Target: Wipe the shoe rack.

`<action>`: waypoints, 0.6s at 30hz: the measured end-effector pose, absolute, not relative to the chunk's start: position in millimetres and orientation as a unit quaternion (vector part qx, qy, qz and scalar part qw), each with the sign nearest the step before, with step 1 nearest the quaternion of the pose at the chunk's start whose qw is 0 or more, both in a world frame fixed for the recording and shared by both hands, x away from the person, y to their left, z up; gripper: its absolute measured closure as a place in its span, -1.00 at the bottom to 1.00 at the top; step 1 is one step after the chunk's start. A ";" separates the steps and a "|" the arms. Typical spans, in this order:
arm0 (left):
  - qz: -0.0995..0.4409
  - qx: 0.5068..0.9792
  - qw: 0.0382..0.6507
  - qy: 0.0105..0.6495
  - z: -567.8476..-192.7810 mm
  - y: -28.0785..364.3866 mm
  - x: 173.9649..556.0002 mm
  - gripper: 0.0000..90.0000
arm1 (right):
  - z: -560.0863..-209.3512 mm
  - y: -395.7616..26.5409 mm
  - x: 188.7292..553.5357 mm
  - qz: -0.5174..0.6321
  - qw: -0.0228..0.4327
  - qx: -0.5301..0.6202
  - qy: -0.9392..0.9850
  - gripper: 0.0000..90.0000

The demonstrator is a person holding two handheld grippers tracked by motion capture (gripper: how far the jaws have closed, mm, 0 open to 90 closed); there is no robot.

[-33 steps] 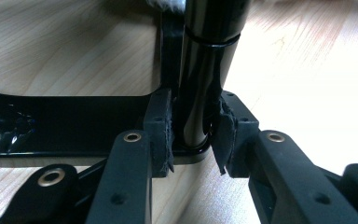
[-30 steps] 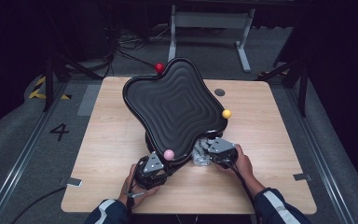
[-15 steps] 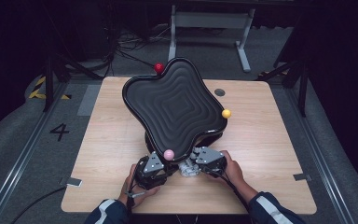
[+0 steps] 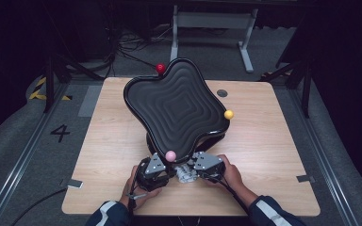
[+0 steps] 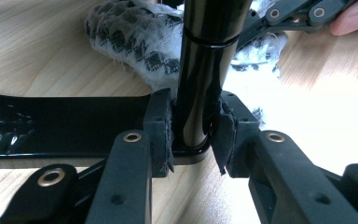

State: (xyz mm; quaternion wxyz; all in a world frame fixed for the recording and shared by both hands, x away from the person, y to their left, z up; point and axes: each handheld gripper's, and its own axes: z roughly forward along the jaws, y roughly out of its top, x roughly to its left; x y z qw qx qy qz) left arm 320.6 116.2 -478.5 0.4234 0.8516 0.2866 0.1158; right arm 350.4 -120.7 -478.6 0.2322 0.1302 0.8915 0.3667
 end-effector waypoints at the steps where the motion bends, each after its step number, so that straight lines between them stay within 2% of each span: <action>1: 0.116 0.852 0.423 0.287 -478.5 116.2 320.6 0.52 | -478.5 -121.4 351.0 0.366 0.232 0.131 0.892 0.71; 6: 0.116 0.852 0.423 0.286 -478.5 116.3 320.6 0.52 | -478.1 -125.8 354.7 0.365 0.232 0.144 0.890 0.71; 18: 0.114 0.851 0.425 0.286 -478.7 116.0 320.4 0.52 | -478.2 -155.4 379.6 0.336 0.268 0.198 0.881 0.71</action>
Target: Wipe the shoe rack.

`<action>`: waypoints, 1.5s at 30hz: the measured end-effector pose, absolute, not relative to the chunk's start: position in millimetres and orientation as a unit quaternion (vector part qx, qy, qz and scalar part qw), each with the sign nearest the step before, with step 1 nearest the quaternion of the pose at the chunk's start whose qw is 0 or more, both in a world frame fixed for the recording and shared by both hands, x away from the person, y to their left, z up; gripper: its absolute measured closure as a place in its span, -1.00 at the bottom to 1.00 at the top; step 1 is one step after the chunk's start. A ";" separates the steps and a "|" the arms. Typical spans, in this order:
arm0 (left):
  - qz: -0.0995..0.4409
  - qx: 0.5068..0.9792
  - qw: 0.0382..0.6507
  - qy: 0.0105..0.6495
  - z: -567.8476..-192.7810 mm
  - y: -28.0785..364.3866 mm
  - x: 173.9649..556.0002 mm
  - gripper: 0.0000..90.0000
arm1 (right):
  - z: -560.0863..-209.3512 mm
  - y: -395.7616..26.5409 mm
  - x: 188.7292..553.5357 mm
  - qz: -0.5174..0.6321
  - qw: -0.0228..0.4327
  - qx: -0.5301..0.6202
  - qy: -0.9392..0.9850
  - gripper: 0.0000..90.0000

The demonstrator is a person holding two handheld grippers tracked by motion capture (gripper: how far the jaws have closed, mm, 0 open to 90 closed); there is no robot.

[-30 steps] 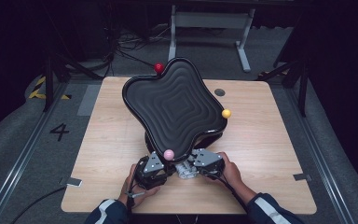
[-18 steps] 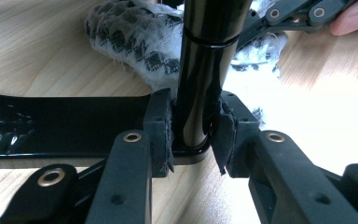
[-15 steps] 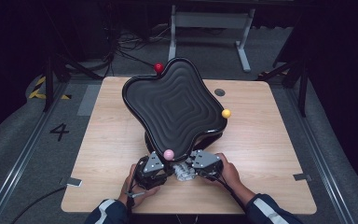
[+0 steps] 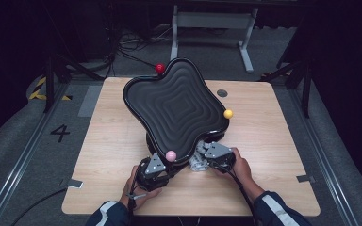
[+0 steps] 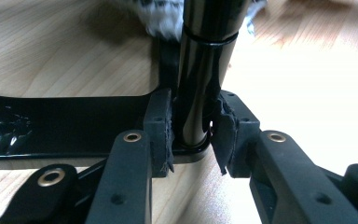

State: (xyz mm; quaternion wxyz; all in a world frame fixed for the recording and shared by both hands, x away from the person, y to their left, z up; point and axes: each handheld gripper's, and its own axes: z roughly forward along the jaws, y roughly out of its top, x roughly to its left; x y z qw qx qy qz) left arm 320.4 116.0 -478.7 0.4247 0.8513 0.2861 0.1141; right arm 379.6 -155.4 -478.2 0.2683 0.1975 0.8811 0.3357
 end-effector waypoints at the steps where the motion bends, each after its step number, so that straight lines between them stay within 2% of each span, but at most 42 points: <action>1: 0.115 0.852 0.424 0.286 -478.4 116.3 320.5 0.52 | -478.2 -158.4 381.8 0.335 0.272 0.205 0.879 0.71; 11: 0.113 0.854 0.421 0.285 -477.8 116.9 320.9 0.52 | -480.5 -181.3 397.7 0.321 0.297 0.246 0.865 0.72; 23: 0.112 0.854 0.420 0.287 -477.8 116.9 320.8 0.52 | -480.3 -208.9 414.3 0.311 0.303 0.292 0.852 0.72; 33: 0.113 0.853 0.421 0.287 -478.0 116.9 320.9 0.53 | -480.7 -208.1 413.8 0.309 0.305 0.291 0.852 0.72; 45: 0.113 0.853 0.421 0.287 -478.0 116.9 320.9 0.53 | -480.3 -193.5 404.8 0.322 0.284 0.272 0.861 0.72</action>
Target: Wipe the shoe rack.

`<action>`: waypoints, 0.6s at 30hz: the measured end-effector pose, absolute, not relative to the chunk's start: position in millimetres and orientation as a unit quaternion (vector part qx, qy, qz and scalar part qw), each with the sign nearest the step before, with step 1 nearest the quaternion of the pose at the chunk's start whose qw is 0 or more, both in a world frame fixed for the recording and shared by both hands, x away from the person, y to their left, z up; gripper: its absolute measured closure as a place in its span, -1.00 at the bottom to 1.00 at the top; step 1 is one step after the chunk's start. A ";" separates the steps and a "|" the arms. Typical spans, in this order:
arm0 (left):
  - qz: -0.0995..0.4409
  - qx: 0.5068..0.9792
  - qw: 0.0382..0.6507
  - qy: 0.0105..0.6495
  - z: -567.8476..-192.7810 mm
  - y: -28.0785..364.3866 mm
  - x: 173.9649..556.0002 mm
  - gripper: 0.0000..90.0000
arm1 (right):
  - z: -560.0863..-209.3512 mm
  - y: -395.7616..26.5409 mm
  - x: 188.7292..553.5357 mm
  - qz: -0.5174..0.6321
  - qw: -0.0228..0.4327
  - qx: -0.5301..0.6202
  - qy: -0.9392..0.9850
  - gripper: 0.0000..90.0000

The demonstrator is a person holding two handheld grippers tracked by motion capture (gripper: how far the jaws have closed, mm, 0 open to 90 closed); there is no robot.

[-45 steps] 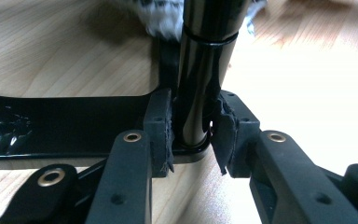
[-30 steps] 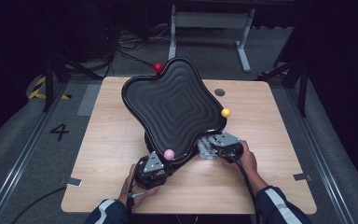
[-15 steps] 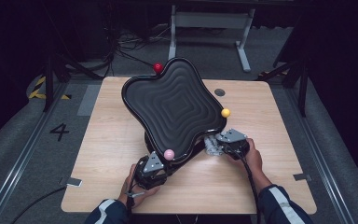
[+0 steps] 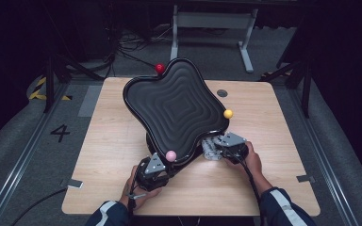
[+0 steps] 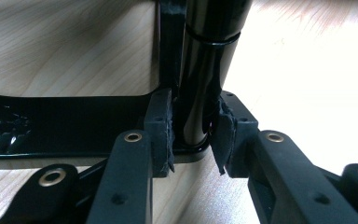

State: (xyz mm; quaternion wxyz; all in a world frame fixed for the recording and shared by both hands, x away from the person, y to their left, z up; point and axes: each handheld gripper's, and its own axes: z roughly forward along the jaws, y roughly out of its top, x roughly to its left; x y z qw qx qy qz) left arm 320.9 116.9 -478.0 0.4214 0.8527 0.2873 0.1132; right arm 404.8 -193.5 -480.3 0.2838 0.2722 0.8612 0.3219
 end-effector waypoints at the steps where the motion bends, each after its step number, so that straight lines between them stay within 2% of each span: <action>1: 0.113 0.851 0.424 0.287 -478.4 116.8 321.0 0.53 | -480.0 -188.7 401.7 0.324 0.281 0.263 0.864 0.72; 18: 0.111 0.850 0.426 0.290 -478.6 117.2 321.4 0.54 | -479.3 -140.6 365.9 0.346 0.248 0.173 0.888 0.71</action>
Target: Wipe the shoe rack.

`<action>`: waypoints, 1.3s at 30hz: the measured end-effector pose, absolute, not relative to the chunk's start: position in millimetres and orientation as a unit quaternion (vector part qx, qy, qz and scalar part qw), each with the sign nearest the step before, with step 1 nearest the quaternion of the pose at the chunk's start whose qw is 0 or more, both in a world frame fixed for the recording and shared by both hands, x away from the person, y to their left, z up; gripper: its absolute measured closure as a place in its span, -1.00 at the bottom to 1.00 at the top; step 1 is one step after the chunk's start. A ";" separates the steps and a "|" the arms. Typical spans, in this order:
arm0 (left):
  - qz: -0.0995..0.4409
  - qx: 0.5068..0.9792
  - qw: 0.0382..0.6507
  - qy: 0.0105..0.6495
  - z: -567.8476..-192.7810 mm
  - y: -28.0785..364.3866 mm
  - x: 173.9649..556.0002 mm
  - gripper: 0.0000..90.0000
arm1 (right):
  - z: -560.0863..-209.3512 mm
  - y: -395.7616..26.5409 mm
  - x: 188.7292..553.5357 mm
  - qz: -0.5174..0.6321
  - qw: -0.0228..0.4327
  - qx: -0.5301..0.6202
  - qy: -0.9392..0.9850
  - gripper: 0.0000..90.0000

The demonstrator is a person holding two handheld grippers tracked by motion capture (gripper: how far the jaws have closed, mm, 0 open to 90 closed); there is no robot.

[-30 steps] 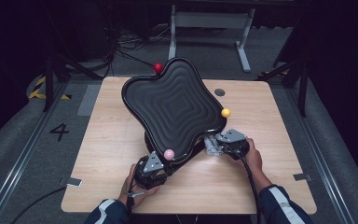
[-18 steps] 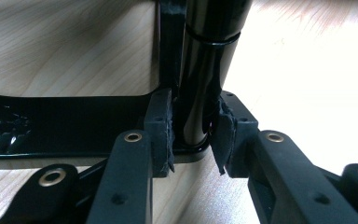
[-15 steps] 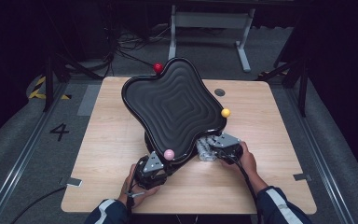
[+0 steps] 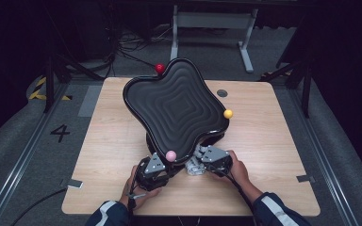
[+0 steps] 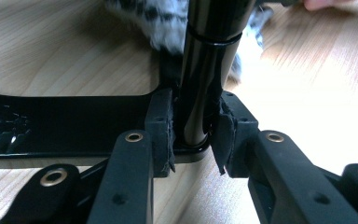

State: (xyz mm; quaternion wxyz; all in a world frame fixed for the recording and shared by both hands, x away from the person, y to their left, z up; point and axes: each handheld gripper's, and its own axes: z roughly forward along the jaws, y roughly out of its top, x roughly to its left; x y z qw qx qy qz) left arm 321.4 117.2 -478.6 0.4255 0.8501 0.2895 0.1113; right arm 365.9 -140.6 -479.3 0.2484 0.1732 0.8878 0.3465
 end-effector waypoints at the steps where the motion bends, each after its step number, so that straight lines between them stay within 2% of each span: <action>1: 0.110 0.849 0.427 0.290 -478.8 117.0 321.5 0.54 | -479.3 -138.2 363.8 0.349 0.246 0.168 0.889 0.71; 14: 0.112 0.850 0.425 0.290 -478.6 117.1 321.3 0.54 | -480.4 -112.4 342.5 0.365 0.231 0.116 0.895 0.72; 22: 0.110 0.850 0.426 0.290 -478.6 117.1 321.3 0.54 | -479.9 -113.7 344.0 0.367 0.224 0.114 0.895 0.72; 39: 0.109 0.849 0.428 0.289 -478.8 117.0 321.6 0.54 | -477.8 -165.1 381.3 0.327 0.262 0.203 0.885 0.72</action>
